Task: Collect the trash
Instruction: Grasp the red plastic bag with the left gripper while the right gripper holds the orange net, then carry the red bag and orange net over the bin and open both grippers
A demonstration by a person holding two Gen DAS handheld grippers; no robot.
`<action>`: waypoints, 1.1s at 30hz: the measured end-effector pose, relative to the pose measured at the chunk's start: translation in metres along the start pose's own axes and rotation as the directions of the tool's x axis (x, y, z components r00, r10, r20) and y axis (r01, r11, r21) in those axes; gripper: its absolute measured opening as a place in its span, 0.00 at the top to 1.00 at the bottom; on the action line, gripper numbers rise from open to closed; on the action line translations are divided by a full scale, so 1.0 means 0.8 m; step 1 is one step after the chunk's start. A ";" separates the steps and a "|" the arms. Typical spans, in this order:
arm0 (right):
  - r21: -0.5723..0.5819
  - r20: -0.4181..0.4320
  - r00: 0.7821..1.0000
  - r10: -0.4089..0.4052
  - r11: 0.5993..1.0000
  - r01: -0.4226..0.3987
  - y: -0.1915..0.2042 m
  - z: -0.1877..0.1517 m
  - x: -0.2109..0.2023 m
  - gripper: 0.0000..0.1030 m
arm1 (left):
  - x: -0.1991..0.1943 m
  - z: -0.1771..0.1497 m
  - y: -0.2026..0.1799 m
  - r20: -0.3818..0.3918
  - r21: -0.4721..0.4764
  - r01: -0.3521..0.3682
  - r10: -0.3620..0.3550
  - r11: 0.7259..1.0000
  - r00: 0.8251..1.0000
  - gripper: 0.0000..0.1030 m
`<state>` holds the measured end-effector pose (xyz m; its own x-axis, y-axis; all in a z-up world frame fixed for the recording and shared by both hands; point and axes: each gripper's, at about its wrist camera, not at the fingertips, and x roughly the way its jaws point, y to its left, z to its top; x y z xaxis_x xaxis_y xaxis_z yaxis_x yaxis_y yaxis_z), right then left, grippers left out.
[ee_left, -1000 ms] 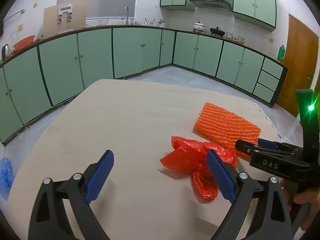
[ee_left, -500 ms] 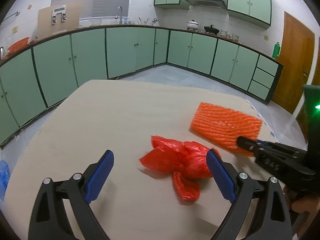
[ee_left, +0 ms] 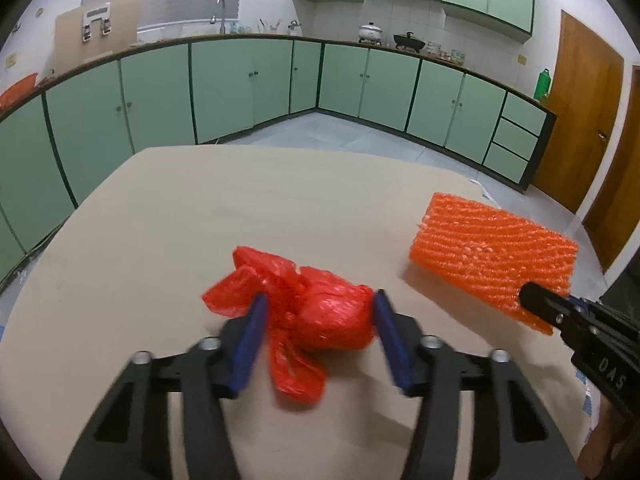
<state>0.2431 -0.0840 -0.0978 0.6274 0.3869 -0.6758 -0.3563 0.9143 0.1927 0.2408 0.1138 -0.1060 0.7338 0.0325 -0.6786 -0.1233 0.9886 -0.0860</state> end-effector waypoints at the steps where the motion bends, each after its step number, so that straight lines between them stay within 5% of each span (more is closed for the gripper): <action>1: -0.001 -0.001 1.000 -0.001 1.000 0.001 0.002 0.001 0.001 0.91 | 0.000 0.000 -0.003 -0.003 0.007 0.004 -0.004 1.000 1.000 0.68; 17: 0.021 0.083 0.996 -0.008 1.000 0.006 -0.005 -0.013 -0.055 0.91 | -0.045 -0.008 0.012 0.054 -0.018 0.068 -0.067 0.998 0.996 0.77; 33: 0.128 0.152 0.971 -0.182 0.978 0.163 -0.091 -0.065 -0.177 0.90 | -0.093 -0.018 -0.116 0.079 0.130 0.244 -0.255 0.961 0.964 0.77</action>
<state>0.1441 -0.2114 -0.0531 0.7798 0.2279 -0.5830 -0.1576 0.9728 0.1696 0.1877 0.0175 -0.0583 0.7911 -0.2096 -0.5747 0.1474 0.9771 -0.1535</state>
